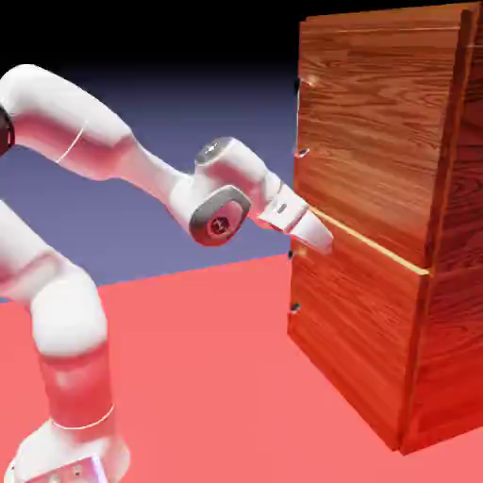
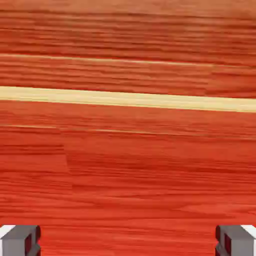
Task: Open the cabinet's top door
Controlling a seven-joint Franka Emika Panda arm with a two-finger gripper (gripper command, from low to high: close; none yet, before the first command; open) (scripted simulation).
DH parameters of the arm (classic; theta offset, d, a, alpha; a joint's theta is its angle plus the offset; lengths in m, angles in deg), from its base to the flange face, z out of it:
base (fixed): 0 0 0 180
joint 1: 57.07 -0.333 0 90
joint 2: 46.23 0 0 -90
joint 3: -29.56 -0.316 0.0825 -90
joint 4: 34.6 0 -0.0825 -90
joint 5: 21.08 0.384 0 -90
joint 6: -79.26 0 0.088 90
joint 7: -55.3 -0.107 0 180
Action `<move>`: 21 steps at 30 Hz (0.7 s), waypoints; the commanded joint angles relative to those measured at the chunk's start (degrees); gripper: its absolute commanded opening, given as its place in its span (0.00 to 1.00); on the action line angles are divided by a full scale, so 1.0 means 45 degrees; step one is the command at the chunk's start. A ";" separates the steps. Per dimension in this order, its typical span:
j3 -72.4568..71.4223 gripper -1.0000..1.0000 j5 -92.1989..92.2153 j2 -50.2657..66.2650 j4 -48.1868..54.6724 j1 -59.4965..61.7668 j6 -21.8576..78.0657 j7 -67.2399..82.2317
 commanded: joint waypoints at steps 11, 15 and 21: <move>-0.3089 0.50 0.6093 -0.3544 0.1194 0.3531 0.1592 0.1847; -0.4213 0.50 0.8308 -0.4833 0.1628 0.4815 0.2170 0.2519; -0.5898 0.50 1.1631 -0.6766 0.2279 0.6741 0.3039 0.3526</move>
